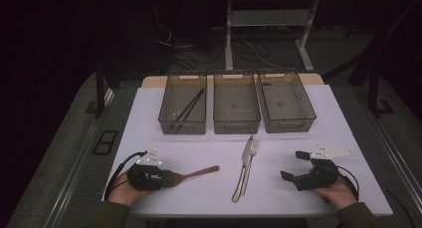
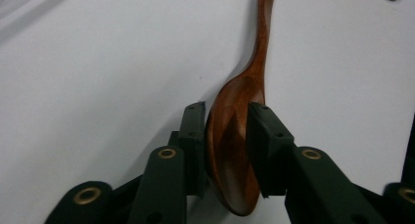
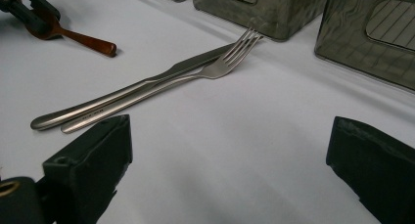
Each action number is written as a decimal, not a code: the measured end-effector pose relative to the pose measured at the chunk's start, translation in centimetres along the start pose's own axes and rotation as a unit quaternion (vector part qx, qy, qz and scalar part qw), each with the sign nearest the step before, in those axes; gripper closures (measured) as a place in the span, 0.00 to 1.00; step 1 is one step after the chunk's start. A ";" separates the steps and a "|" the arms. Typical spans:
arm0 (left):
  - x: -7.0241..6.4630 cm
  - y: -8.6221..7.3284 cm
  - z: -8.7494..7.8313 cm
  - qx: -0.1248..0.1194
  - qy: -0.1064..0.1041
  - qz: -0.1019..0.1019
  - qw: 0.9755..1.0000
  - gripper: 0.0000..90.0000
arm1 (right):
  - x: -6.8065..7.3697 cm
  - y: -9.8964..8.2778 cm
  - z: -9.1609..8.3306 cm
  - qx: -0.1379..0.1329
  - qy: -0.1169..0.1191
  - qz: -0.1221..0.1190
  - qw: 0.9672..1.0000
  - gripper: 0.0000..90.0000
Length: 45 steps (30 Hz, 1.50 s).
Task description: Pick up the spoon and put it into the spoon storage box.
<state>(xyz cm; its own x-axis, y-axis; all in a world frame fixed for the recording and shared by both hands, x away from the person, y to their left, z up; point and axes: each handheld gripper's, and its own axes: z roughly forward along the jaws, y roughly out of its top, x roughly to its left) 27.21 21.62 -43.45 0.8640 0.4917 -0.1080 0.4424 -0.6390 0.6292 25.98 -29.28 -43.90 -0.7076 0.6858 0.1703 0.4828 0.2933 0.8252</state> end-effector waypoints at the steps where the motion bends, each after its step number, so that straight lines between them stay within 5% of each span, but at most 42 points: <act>1: -0.1 0.0 -0.1 0.000 0.000 -0.002 1.000 0.79 | 0.0 0.0 0.0 0.000 0.000 0.000 1.000 0.03; 7: -0.1 0.2 -0.5 -0.008 -0.016 0.004 1.000 0.90 | 0.0 0.0 0.0 0.001 0.001 0.000 1.000 0.03; 18: -0.6 0.8 -0.4 -0.007 0.004 0.002 1.000 0.91 | 0.0 0.0 0.0 0.000 0.001 0.000 1.000 0.03; 45: -0.5 3.2 -0.4 -0.077 0.033 -0.010 0.996 0.91 | 0.0 0.0 0.2 0.004 0.001 -0.002 1.000 0.03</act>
<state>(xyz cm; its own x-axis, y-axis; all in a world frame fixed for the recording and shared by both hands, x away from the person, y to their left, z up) 28.13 19.56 -41.07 0.8356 0.5443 -0.0749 0.4132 -0.5326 0.7387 26.02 -29.15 -43.98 -0.7101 0.6839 0.1676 0.4836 0.3008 0.8220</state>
